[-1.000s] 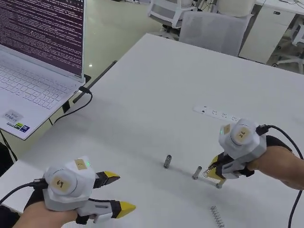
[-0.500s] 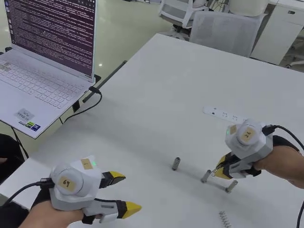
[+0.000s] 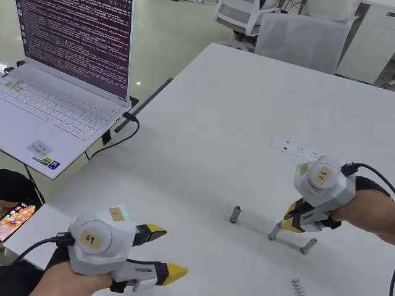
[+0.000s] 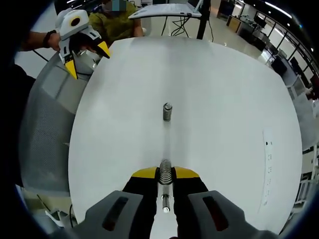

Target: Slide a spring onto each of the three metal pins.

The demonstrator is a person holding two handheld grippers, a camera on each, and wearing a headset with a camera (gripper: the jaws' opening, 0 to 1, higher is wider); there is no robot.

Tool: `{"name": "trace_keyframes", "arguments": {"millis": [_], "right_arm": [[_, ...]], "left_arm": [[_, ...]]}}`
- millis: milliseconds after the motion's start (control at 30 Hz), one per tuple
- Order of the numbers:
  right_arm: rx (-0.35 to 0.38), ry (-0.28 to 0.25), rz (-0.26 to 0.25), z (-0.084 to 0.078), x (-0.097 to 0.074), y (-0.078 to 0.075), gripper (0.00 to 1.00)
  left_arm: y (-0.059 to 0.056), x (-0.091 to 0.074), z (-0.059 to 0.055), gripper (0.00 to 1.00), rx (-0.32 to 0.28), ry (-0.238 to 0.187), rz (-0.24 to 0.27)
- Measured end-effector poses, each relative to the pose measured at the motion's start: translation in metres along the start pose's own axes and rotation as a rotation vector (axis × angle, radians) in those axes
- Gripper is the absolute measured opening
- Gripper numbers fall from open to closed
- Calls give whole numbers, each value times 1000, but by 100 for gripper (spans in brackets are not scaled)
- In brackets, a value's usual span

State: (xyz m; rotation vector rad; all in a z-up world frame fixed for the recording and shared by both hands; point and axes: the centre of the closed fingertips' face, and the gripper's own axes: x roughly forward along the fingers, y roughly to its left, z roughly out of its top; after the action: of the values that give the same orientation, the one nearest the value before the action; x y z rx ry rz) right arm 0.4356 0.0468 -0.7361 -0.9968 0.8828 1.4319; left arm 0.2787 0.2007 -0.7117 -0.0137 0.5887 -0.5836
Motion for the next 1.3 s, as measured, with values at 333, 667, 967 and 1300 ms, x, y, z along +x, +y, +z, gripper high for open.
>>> {"name": "trace_keyframes", "arguments": {"millis": [333,667,967,1300], "right_arm": [[-10,9,8,0,4,-1,8],[-30,36,17,-3,12,0,8],[-34,55,24,-4,21,-1,8],[-44,81,39,-8,32,2,8]], "left_arm": [[2,-1,-1,46,-4,2,5],[3,-2,-1,45,-8,-2,9],[4,-2,-1,45,-13,-6,12],[5,-4,0,45,-15,-9,18]]}}
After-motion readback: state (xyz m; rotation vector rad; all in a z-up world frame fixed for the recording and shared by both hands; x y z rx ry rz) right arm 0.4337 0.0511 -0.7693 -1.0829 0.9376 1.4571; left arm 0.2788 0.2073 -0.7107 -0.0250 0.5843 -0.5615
